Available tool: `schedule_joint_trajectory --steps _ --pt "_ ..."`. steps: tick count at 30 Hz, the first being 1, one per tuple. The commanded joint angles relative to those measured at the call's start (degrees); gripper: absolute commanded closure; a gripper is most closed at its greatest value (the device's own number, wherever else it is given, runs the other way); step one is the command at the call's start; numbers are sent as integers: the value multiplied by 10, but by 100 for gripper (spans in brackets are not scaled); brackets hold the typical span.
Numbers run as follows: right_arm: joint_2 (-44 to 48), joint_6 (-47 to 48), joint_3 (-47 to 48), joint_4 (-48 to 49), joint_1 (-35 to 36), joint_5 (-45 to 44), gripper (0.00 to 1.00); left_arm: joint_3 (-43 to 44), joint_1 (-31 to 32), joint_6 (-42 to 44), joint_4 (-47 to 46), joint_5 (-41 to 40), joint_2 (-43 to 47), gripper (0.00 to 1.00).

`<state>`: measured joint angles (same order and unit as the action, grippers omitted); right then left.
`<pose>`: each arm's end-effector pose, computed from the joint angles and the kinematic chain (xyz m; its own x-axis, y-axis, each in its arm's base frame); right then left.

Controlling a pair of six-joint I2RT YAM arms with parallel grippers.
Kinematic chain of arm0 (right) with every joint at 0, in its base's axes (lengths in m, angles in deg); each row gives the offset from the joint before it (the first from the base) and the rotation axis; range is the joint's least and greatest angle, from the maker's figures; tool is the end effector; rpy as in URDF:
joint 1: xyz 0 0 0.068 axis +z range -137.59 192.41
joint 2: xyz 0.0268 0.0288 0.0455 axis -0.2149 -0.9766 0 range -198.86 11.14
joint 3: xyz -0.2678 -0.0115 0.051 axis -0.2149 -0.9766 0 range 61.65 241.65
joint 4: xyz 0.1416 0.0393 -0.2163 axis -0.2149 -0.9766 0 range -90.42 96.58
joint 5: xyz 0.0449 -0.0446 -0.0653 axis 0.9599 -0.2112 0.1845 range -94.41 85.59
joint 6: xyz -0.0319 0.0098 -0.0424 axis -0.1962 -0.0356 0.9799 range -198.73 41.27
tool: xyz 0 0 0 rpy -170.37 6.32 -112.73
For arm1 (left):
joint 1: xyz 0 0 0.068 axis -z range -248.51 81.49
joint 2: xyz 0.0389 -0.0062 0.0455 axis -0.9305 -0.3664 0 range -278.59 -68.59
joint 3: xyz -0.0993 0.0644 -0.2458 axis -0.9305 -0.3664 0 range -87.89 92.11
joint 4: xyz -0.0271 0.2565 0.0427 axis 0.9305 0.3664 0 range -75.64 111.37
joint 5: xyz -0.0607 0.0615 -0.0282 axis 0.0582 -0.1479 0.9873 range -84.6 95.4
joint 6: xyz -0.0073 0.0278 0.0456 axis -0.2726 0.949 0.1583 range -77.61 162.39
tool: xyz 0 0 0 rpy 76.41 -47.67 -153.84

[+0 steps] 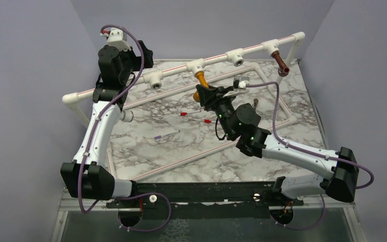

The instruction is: Install the water faucets

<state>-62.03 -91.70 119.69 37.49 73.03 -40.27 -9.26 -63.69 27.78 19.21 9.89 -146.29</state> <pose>0.1628 0.2466 0.3882 0.0336 0.4303 -0.9021 -0.4486 0.8130 0.3711 0.3155 -0.0294 0.4280 -0.1064 -0.2434 -0.9641 0.1393 0.9564 -0.2568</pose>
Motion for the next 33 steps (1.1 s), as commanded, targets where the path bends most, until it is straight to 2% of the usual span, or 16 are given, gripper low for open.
schedule_joint_trajectory --steps 1,5,9,13,15,22,26,28,29,33 --pt "31 -274 -24 -1 10 -42 100 -41 -23 -7 88 16 -28 1" --pt "45 -437 -59 1 10 -58 99 -40 -23 -7 88 16 -28 1" --pt "44 -551 -82 8 10 -62 99 -40 -23 -8 88 18 -28 1" --pt "42 -616 -90 10 10 -64 100 -40 -23 -7 88 16 -27 1" --pt "44 -659 -79 -30 10 -64 100 -40 -23 -7 87 17 -28 1" --pt "54 -697 -69 -105 9 -74 99 -40 -24 -7 88 16 -28 1" --pt "65 -691 -78 -111 10 -84 98 -41 -24 -7 88 16 -29 1" --pt "71 -655 -78 -106 9 -87 90 -41 -24 -7 88 15 -30 1" --pt "74 -640 -77 -107 10 -88 84 -41 -24 -7 88 15 -30 1" --pt "92 -590 -97 -73 10 -89 47 -41 -24 -7 88 14 -31 1"
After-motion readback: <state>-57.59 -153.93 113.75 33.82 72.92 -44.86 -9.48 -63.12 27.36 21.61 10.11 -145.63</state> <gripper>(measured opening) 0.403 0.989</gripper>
